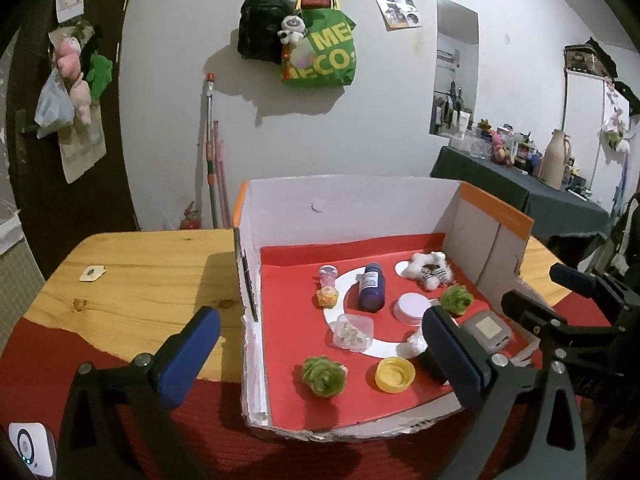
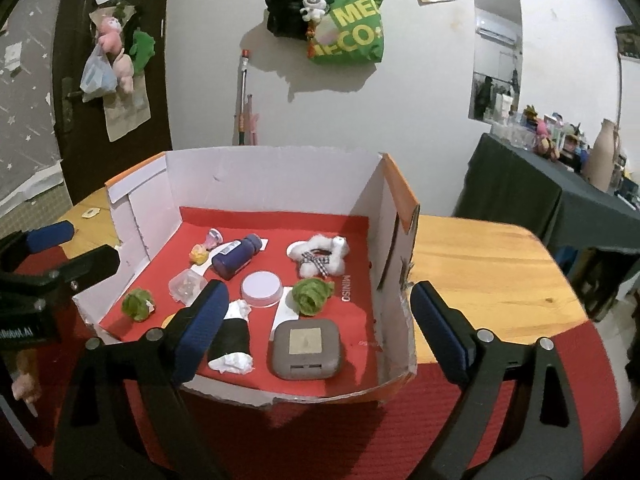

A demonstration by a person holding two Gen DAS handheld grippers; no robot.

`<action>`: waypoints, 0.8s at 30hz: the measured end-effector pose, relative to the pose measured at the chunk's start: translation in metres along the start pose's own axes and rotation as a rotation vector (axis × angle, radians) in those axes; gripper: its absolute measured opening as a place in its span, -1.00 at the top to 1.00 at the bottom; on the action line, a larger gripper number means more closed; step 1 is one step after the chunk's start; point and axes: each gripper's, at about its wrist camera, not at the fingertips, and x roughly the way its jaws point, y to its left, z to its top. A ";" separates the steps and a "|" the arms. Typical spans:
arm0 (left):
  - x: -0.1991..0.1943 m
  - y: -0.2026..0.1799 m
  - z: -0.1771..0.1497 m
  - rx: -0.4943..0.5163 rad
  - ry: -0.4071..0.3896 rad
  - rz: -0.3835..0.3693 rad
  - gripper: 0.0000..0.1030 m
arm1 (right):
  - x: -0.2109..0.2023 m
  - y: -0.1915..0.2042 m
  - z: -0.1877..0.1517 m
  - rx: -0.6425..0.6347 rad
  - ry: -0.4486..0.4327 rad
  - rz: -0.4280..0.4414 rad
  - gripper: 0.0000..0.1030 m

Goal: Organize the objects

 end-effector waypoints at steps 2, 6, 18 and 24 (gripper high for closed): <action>0.004 0.001 -0.002 -0.004 0.008 0.005 -0.99 | 0.003 -0.001 -0.002 0.005 -0.002 -0.004 -0.81; 0.014 0.003 -0.007 -0.008 0.021 0.020 -0.99 | 0.010 -0.002 -0.006 -0.003 0.011 -0.020 -0.81; 0.024 -0.004 -0.017 0.011 0.056 0.044 -0.99 | 0.021 -0.008 -0.011 0.021 0.051 -0.010 -0.81; 0.028 -0.001 -0.018 -0.012 0.078 0.047 -0.99 | 0.021 -0.008 -0.012 0.018 0.053 -0.008 -0.91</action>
